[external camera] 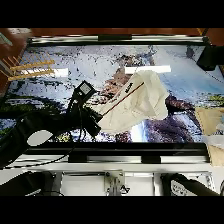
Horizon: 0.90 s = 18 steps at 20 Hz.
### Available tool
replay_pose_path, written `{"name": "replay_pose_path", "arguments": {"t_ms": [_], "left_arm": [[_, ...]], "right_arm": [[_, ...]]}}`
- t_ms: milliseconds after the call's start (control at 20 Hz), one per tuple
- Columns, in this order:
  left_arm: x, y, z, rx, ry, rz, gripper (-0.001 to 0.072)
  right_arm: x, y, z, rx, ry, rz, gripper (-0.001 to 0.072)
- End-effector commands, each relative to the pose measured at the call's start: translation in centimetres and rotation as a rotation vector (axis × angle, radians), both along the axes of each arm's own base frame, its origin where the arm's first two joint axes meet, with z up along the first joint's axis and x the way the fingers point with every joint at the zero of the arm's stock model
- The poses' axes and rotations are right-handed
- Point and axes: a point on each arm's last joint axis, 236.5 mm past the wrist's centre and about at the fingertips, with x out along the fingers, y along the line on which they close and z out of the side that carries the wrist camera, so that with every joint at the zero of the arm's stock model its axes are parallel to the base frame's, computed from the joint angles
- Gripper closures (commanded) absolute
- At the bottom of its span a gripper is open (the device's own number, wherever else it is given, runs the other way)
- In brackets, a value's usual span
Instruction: Fold the shirts.
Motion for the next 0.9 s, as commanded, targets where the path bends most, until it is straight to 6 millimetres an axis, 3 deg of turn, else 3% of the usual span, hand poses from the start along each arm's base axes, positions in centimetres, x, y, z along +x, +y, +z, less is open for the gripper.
{"name": "replay_pose_path", "arguments": {"t_ms": [0,150,250,350,600,850], "left_arm": [[0.3,-0.1,0.3,-0.010,-0.014,0.003,0.0658],[0.5,-0.2,0.6,-0.020,-0.025,0.005,0.0658],[0.6,-0.3,0.7,-0.027,-0.030,0.007,0.0658],[0.6,-0.4,0.6,-0.025,-0.029,0.007,0.0658],[1.0,-0.7,1.2,-0.049,-0.051,0.012,0.0658],[1.0,-0.7,1.0,-0.046,-0.048,0.011,0.0658]], "right_arm": [[4.5,-3.3,-4.0,-0.153,0.039,0.264,0.0068],[7.6,2.4,-7.5,-0.217,-0.023,0.795,0.0068],[9.5,5.2,-8.7,-0.253,-0.107,0.992,0.0068],[10.5,6.5,-10.8,-0.276,-0.097,1.080,0.0067],[9.9,10.4,-17.0,-0.249,0.012,1.316,0.0067],[12.7,14.0,-19.6,-0.316,-0.073,1.413,0.0067]]}}
